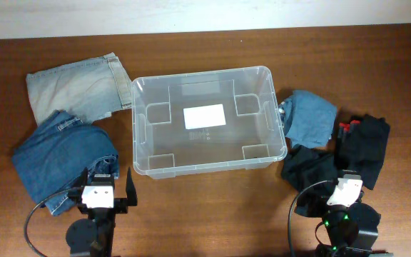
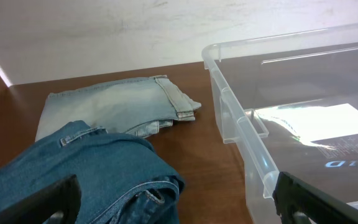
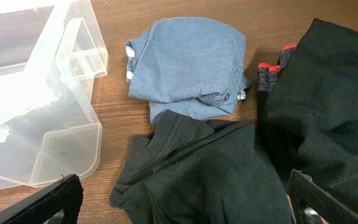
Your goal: Pack container
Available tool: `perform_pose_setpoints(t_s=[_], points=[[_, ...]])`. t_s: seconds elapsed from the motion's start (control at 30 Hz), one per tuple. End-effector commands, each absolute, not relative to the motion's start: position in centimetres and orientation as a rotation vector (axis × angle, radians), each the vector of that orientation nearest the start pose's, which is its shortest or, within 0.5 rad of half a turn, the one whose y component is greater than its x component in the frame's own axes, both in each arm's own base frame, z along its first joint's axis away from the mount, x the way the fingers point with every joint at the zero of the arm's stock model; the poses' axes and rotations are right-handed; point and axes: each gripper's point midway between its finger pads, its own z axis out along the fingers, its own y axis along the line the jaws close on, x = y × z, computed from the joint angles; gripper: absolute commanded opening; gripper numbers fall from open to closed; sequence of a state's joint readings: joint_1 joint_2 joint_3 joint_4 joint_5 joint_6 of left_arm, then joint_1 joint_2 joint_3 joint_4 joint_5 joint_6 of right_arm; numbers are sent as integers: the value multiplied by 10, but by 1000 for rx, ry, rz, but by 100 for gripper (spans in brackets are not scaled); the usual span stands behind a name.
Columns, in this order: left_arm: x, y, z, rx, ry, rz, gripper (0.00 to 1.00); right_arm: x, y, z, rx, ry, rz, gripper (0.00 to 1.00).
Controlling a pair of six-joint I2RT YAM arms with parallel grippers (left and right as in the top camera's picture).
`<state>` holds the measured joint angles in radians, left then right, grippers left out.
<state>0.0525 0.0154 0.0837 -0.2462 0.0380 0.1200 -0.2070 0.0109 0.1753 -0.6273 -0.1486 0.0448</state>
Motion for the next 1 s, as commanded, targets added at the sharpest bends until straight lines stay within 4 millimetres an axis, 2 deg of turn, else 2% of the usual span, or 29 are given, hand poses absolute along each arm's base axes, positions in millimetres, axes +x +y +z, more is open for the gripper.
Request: perform_pose_setpoints(t_s=[0.0,0.97], points=[[238,6,149,86,1744,92,99,207,-17,108,155,2014,50,98],[239,6,152,72,1732,84,99,207,-17,108,155,2014,50,98]])
